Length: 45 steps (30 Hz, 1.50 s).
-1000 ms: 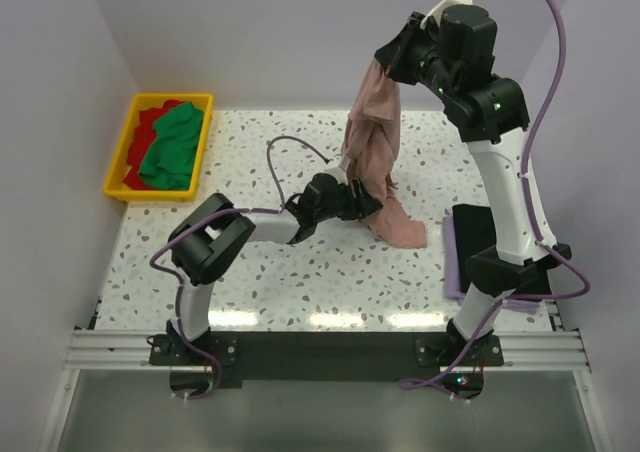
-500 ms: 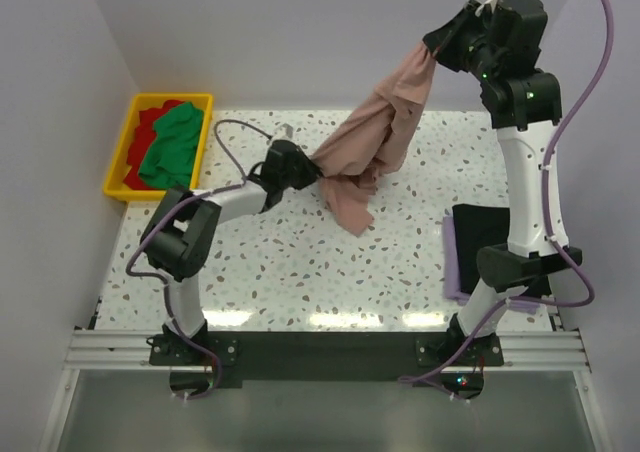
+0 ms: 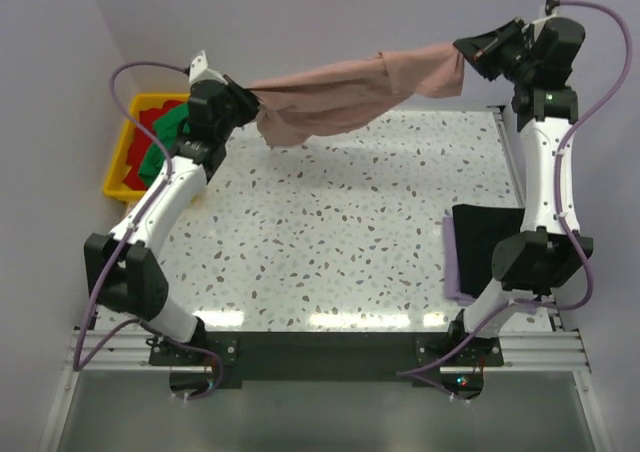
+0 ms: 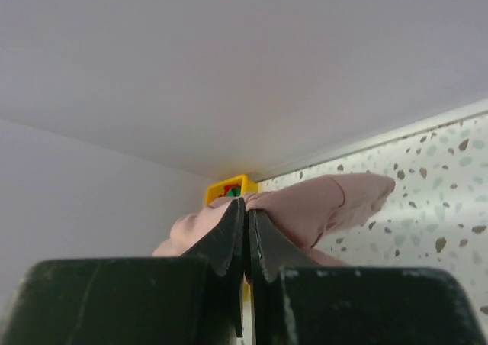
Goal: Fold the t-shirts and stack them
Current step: Flatten the tshirt out
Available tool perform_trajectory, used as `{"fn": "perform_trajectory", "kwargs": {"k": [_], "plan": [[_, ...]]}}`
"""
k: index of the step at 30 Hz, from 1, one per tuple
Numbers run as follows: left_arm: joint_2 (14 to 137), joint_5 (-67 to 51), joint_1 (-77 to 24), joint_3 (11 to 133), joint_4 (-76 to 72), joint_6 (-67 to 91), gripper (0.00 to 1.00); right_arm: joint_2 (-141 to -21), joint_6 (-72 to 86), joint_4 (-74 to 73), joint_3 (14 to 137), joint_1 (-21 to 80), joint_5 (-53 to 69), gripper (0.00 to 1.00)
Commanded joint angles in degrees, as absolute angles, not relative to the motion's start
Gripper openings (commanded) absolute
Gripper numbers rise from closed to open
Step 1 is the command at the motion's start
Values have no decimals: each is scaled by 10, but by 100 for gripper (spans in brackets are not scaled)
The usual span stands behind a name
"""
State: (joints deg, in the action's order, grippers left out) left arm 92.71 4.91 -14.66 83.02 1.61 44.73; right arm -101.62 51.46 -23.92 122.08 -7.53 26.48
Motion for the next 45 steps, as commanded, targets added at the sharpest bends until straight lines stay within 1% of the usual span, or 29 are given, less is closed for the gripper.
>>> {"fn": "perform_trajectory", "kwargs": {"k": [1,2,3,4,5,6,7,8,10,13,16,17,22,23,25,26,27,28,30,34,35,40,45], "plan": [[848,69,-142,716,36,425,0,-889,544,-136,1024,-76,320,0],[832,59,-142,677,33,433,2,-828,534,-133,962,-76,319,0],[801,41,-142,592,20,456,8,-790,525,-140,900,-76,315,0],[784,27,-142,544,9,463,16,-757,515,-143,772,-76,308,0],[767,12,-142,500,-16,471,37,-725,495,-145,709,-76,302,0],[751,9,-142,429,-20,487,46,-657,488,-153,647,-76,289,0],[717,6,-142,398,-27,491,54,-631,484,-151,534,-76,284,0],[699,3,-142,375,-35,493,62,-605,473,-148,482,-76,286,0],[663,3,-142,347,-24,488,67,-562,444,-179,386,-76,278,0],[654,14,-142,372,-1,487,67,-535,392,-225,326,-76,265,0],[694,30,-142,421,35,492,64,-517,377,-237,317,-76,258,0],[709,42,-142,457,44,488,63,-514,374,-239,318,-76,258,0],[822,53,-146,535,54,475,56,-527,362,-238,325,-76,251,1],[844,60,-155,574,54,463,56,-534,368,-230,323,-76,256,1],[918,67,-171,627,83,453,56,-542,374,-209,316,-76,263,1],[944,83,-194,688,114,439,56,-551,374,-207,315,-76,264,1],[992,101,-209,719,128,432,56,-553,374,-200,314,-76,264,1],[1015,132,-237,774,142,418,56,-559,372,-199,315,-76,263,1],[1075,155,-259,819,173,414,57,-562,370,-194,316,-76,259,1],[1158,196,-295,902,192,413,57,-574,372,-179,317,-76,265,1],[1191,218,-298,937,204,411,57,-577,373,-177,317,-76,270,1],[1280,279,-311,1058,234,395,56,-584,367,-172,321,-76,280,0],[1334,343,-313,1112,231,368,55,-584,359,-171,317,-76,285,0]]}}
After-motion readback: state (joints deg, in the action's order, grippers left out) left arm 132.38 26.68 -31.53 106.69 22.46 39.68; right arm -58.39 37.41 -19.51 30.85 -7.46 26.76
